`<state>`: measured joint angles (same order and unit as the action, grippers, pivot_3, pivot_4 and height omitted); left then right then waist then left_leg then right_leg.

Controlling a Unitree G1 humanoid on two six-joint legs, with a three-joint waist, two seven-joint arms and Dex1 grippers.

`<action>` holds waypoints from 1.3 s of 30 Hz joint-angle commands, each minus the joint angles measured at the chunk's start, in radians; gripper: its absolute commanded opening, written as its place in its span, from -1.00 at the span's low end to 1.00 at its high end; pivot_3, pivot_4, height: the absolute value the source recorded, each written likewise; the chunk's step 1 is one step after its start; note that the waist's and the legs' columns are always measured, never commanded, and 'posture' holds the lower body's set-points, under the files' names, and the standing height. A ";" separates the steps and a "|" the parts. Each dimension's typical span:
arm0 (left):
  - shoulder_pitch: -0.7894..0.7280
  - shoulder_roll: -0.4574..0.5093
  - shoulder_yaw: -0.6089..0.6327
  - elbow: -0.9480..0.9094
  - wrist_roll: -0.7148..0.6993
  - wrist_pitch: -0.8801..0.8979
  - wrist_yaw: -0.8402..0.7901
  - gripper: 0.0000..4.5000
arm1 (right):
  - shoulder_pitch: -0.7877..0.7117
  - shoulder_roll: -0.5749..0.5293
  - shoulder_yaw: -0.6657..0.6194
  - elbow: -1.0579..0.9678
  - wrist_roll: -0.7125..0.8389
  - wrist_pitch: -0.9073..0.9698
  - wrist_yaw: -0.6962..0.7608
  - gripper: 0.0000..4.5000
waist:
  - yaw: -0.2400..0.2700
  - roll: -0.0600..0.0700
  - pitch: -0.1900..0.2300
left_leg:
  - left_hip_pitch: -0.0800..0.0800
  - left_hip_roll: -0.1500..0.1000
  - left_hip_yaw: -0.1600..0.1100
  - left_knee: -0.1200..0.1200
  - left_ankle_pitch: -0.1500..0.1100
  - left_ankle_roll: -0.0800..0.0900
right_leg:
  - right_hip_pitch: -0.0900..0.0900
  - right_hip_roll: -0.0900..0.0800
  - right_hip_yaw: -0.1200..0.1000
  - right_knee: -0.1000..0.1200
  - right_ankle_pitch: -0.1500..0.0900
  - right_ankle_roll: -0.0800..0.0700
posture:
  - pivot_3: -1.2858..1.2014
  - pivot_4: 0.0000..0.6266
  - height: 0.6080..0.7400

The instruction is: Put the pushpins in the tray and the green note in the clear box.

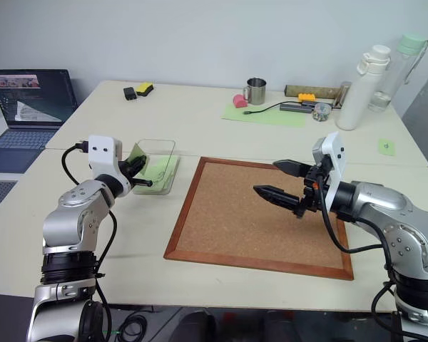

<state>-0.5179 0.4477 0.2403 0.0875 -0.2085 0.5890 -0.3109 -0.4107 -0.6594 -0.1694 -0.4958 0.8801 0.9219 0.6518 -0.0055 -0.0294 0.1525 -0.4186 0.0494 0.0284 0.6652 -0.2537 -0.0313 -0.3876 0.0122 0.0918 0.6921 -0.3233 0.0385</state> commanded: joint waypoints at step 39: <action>0.034 0.143 -0.437 -0.274 -0.071 -0.062 -0.563 0.86 | 0.386 -0.172 -0.107 -0.100 -0.162 -0.155 0.034 1.00 | -0.020 0.001 0.000 | 0.001 -0.002 0.001 0.000 0.000 0.000 | 0.001 0.003 0.003 -0.001 0.000 0.000 | 0.03 -0.52 1.00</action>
<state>-0.4758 0.5919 -0.2272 -0.1821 -0.2697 0.5396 -0.8646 -0.0384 -0.8390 -0.2354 -0.5475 0.7199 0.7873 0.6974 -0.0251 -0.0286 0.1525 -0.4171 0.0478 0.0299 0.6650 -0.2538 -0.0310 -0.3859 0.0153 0.0942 0.6908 -0.3235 0.0386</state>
